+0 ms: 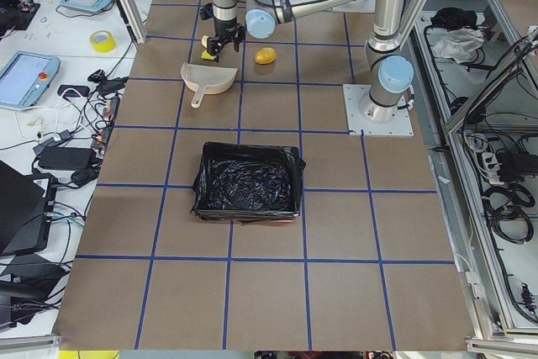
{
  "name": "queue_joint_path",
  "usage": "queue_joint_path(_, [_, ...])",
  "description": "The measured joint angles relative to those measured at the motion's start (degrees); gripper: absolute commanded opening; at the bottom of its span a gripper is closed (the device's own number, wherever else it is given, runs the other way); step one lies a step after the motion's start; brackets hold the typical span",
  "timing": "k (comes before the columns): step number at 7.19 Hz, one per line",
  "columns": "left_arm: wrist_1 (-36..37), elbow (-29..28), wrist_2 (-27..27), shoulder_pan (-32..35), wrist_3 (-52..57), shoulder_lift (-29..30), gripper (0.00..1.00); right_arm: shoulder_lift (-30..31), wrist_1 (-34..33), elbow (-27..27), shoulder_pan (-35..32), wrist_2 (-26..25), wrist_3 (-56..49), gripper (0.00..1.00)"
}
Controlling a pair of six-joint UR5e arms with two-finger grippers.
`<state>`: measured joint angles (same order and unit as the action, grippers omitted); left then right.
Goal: Sweep and dump trash into bin
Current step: 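Grasp the white dustpan handle with the left gripper and the white brush with the right, then move the brush with the right gripper toward the sponge and banana peel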
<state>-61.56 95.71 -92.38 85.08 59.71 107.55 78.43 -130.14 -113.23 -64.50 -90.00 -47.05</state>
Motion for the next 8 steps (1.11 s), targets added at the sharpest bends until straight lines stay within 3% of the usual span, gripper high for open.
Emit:
queue_joint_path(1, [2.27,-0.74,0.11,-2.12,9.00,2.71,1.00,-0.51,-1.06,-0.78,0.04,0.76,-0.32,0.99])
queue_joint_path(4, [6.82,-6.34,-0.23,-4.78,32.74,11.05,1.00,-1.94,-1.88,-1.72,0.07,1.78,-0.72,0.82])
queue_joint_path(7, [7.66,-7.79,-0.32,-4.97,41.37,14.66,1.00,-2.35,-1.57,-1.86,0.07,0.63,-0.99,0.56])
queue_joint_path(8, [7.68,-7.55,-0.26,-5.03,41.53,14.75,0.97,-2.35,-1.50,-1.77,0.07,-0.12,-1.01,0.40])
